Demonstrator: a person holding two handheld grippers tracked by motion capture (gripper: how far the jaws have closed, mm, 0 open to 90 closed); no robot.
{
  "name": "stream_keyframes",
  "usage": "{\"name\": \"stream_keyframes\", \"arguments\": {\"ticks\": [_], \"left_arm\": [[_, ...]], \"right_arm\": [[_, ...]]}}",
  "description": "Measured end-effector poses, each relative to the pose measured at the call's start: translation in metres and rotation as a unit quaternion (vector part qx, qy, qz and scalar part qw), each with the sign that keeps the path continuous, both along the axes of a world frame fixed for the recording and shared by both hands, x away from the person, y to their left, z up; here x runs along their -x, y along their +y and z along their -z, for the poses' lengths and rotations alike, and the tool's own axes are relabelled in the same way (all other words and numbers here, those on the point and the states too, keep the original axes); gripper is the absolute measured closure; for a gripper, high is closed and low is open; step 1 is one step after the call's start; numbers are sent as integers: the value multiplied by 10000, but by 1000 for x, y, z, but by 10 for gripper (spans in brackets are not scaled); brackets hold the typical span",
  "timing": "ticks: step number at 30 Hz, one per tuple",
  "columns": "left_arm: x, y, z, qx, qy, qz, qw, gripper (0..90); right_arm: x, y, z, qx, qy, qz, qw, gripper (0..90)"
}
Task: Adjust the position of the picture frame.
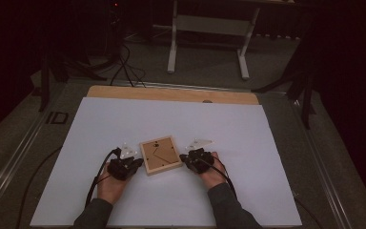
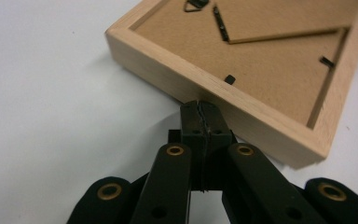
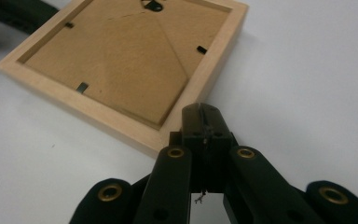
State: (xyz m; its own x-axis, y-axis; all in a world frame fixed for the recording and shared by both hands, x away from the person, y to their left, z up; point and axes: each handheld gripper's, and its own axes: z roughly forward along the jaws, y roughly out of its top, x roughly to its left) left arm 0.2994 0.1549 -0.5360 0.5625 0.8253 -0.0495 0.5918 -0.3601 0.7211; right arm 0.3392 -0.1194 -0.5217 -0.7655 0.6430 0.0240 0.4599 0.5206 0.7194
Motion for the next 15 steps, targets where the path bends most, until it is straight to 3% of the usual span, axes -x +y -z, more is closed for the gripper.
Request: {"name": "stream_keyframes", "arguments": {"ticks": [15], "left_arm": [[-8, 1, 0, -20, -42, -65, 10000, 900]], "right_arm": [[29, -2, -1, 25, 4, -304, 9995, 897]]}}
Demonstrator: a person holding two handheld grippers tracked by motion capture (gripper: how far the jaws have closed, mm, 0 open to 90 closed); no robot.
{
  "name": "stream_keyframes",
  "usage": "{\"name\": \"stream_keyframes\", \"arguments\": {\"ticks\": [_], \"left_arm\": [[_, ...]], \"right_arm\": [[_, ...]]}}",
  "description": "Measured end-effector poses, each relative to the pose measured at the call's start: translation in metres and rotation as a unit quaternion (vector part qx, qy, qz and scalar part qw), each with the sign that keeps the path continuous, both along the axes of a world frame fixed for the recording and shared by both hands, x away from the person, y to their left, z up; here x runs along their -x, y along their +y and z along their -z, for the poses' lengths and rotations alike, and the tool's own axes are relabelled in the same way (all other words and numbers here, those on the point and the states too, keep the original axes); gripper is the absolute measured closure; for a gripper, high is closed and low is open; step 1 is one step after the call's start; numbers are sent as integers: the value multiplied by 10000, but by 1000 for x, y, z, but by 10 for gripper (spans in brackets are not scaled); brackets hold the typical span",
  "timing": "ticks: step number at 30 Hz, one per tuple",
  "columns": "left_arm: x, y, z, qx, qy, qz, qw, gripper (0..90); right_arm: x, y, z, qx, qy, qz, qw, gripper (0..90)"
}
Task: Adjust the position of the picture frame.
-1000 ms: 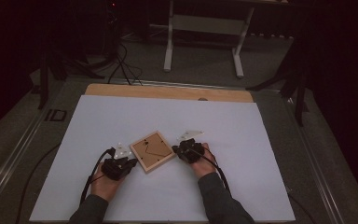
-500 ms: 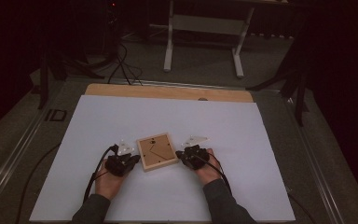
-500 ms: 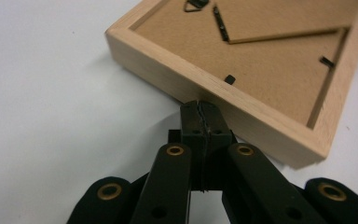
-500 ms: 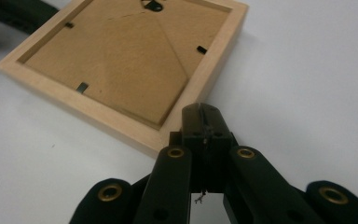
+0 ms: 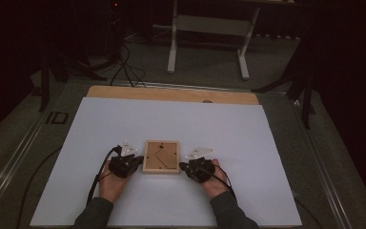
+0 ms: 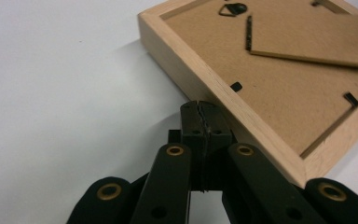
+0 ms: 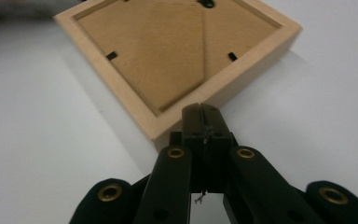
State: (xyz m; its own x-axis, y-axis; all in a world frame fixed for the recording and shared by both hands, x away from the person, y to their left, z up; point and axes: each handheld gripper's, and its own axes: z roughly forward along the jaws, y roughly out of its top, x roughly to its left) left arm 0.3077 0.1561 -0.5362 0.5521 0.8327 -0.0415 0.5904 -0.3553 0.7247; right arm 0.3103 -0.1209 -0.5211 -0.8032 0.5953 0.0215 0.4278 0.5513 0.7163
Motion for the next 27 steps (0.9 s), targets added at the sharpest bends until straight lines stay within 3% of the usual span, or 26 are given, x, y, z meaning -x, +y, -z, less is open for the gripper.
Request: {"name": "stream_keyframes", "arguments": {"ticks": [15, 20, 27], "left_arm": [[-4, 5, 0, 21, -31, -126, 9999, 899], [-3, 9, -4, 191, -71, -99, 9997, 896], [3, 9, -11, 285, -182, -53, 9994, 896]], "right_arm": [[14, 11, -1, 22, -31, -315, 9995, 897], [14, 13, -1, -55, -69, -424, 9991, 892], [4, 14, -4, -128, -218, -256, 9994, 888]]}}
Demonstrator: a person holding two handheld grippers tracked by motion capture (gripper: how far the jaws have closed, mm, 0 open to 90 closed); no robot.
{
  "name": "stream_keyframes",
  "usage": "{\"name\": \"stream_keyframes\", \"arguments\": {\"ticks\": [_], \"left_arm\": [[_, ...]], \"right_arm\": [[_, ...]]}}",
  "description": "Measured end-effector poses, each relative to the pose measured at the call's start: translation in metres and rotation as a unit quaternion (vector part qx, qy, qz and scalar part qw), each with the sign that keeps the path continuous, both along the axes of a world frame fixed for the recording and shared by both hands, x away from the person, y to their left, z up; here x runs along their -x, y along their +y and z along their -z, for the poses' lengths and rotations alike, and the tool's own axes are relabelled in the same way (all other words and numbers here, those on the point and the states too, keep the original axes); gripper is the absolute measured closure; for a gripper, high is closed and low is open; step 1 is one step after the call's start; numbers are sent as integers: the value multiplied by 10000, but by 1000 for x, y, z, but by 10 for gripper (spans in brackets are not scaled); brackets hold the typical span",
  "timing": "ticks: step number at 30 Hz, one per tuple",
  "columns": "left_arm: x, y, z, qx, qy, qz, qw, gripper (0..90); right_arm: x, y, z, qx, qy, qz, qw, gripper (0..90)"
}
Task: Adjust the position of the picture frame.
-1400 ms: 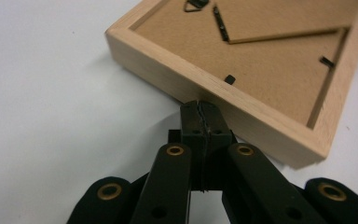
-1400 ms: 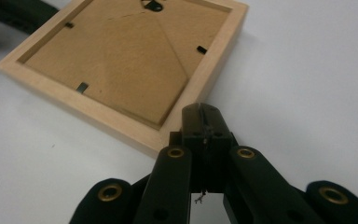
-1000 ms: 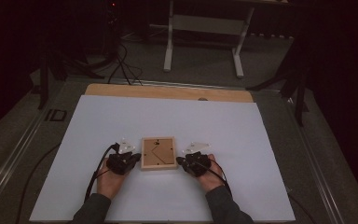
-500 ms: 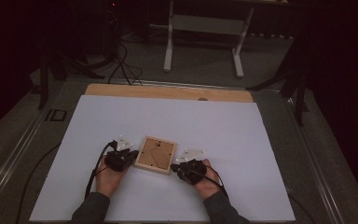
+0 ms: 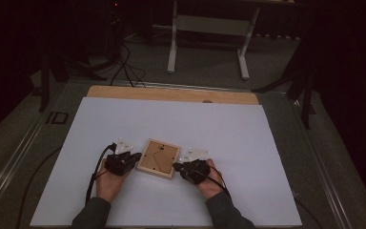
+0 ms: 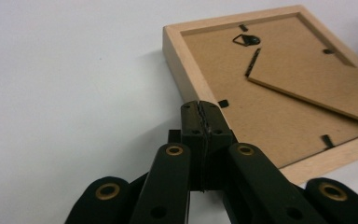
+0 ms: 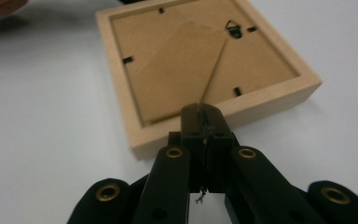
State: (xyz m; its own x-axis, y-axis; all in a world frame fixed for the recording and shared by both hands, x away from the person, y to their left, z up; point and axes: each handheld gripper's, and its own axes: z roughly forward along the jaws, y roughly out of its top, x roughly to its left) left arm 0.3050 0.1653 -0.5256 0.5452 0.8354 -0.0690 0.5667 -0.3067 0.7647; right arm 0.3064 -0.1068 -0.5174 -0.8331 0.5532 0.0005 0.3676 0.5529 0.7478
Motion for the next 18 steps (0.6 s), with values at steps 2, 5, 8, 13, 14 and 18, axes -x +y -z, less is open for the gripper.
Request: {"name": "stream_keyframes", "arguments": {"ticks": [2, 5, 8, 13, 14, 18], "left_arm": [[2, 1, -3, 9, -40, 30, 10000, 896], [6, 1, -7, 78, -64, 102, 9999, 896], [10, 1, -10, 88, -99, 183, 9997, 896], [17, -1, -12, 47, -104, 324, 9994, 896], [19, -1, -12, 48, -98, 340, 9994, 896], [25, -3, -12, 51, -141, 450, 9989, 896]], "right_arm": [[-4, 1, -1, -4, -77, 54, 10000, 888], [-10, 1, -2, -22, -153, 163, 9997, 888], [-18, 2, -3, -63, -219, 261, 9994, 888], [-28, 3, -5, -142, -246, 390, 9988, 888], [-32, 4, -5, -133, -267, 410, 9987, 888], [-40, 8, -7, -95, -306, 422, 9986, 888]]}}
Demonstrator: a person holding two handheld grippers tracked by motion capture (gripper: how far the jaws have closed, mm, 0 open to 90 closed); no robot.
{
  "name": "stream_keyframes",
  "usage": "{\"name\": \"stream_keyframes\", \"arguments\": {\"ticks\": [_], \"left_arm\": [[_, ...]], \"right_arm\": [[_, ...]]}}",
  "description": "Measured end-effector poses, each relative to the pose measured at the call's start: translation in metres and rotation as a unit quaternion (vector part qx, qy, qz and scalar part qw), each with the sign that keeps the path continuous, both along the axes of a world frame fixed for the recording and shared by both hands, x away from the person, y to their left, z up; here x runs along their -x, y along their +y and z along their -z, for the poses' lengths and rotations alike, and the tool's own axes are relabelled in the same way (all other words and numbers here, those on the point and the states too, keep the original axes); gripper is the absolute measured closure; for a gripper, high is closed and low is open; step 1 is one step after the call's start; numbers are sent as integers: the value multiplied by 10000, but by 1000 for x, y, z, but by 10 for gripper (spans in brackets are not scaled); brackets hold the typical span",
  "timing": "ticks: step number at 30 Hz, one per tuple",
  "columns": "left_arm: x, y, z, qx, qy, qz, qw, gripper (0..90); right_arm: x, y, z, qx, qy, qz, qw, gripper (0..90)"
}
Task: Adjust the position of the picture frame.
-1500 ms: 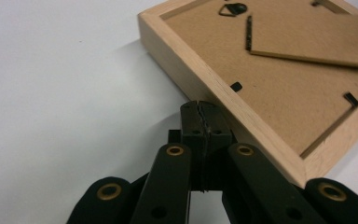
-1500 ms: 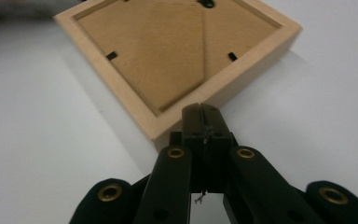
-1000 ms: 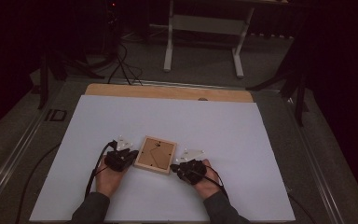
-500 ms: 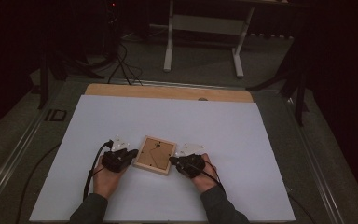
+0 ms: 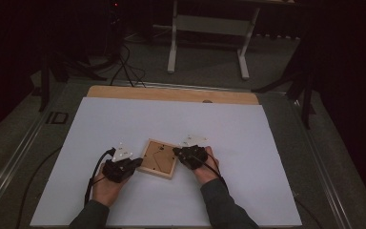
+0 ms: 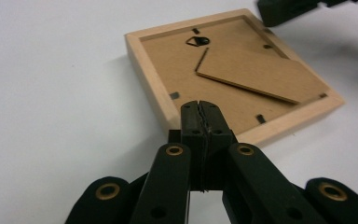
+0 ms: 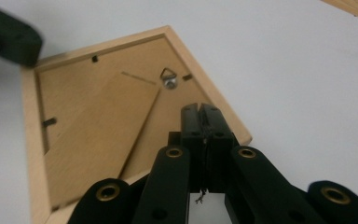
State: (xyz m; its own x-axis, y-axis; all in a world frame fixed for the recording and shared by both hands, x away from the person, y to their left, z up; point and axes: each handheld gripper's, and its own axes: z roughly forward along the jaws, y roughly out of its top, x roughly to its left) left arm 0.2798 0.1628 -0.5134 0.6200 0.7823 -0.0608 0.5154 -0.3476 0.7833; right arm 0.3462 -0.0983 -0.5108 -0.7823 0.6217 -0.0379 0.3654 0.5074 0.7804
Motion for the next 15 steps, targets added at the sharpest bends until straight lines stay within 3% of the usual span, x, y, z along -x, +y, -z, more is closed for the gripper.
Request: {"name": "stream_keyframes", "arguments": {"ticks": [15], "left_arm": [[17, -4, 5, -58, 139, 181, 9997, 897]], "right_arm": [[-14, 9, 5, 218, 58, 94, 9997, 892]]}}
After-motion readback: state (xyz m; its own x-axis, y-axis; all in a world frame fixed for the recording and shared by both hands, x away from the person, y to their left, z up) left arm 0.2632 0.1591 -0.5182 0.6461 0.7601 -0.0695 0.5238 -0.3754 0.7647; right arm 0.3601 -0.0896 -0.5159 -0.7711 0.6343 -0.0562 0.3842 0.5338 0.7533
